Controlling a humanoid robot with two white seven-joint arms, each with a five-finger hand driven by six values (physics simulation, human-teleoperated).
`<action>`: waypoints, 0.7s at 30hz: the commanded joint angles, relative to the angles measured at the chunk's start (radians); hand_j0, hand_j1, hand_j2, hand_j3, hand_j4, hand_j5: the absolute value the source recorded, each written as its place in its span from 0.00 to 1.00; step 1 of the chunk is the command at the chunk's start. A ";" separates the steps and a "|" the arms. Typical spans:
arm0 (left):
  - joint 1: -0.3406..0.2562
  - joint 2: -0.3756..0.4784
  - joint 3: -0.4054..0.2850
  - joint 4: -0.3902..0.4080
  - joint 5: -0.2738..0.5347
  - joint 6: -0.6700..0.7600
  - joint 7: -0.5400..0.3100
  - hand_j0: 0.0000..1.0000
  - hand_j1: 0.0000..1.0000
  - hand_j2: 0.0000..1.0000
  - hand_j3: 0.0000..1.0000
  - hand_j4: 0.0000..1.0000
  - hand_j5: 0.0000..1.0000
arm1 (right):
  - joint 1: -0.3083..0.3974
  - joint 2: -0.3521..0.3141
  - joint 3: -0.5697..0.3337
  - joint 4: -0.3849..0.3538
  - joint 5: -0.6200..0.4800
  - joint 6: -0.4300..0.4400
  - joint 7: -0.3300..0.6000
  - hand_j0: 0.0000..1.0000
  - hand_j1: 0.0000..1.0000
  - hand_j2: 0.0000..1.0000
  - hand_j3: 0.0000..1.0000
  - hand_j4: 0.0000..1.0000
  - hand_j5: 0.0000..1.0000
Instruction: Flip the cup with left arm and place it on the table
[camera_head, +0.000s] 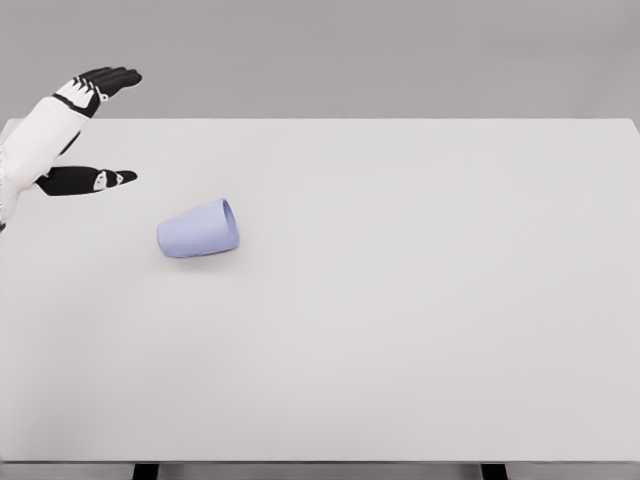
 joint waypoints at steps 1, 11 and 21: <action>0.000 0.001 0.001 -0.012 0.006 0.000 0.001 1.00 1.00 1.00 1.00 1.00 1.00 | 0.000 0.000 0.001 -0.001 -0.002 0.000 -0.004 1.00 1.00 1.00 1.00 1.00 1.00; 0.008 0.002 -0.001 -0.010 -0.011 0.000 0.001 1.00 1.00 1.00 1.00 1.00 1.00 | 0.000 0.000 0.000 0.001 0.000 0.000 0.000 1.00 1.00 1.00 1.00 1.00 1.00; 0.008 0.047 -0.001 -0.007 -0.027 0.000 -0.058 1.00 1.00 1.00 1.00 1.00 1.00 | 0.000 0.000 0.000 0.001 0.000 0.000 0.000 1.00 1.00 1.00 1.00 1.00 1.00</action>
